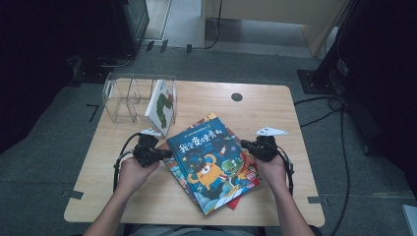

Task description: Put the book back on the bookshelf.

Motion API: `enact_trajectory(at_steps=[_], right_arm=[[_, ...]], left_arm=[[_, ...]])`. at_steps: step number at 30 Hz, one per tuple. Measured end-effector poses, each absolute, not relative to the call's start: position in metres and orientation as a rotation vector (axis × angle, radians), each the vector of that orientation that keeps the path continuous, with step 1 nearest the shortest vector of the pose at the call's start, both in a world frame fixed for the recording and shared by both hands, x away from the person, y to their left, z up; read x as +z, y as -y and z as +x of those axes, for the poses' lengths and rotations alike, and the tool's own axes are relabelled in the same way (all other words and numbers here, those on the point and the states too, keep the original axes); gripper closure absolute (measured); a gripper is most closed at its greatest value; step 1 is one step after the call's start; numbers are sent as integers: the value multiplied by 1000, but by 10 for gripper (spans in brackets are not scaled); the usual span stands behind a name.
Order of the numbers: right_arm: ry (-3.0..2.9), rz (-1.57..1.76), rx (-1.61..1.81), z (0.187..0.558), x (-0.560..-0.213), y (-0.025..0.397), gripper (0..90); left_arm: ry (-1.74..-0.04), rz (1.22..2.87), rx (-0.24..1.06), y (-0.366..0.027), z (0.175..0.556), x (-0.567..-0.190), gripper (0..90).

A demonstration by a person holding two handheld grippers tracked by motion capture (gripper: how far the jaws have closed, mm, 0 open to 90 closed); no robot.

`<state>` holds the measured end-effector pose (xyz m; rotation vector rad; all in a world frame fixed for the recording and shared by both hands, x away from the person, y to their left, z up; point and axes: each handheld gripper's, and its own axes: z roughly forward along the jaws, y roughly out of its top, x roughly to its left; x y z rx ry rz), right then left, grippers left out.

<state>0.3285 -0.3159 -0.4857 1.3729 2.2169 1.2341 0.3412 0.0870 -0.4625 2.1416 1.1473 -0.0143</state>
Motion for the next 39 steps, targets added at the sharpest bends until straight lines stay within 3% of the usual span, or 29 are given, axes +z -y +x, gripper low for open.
enact_trajectory(at_steps=[13,19,39], right_arm=[[-2164,1379,1230,269,-485,337,897],[-2153,1405,1215,246,-489,342,896],[-2143,1432,1172,203,-497,350,900]], left_arm=[[-1122,2172,4,-86,365,-460,894],[-1103,2138,-48,-90,373,-454,890],[-1080,2116,-23,-88,383,-446,879]])
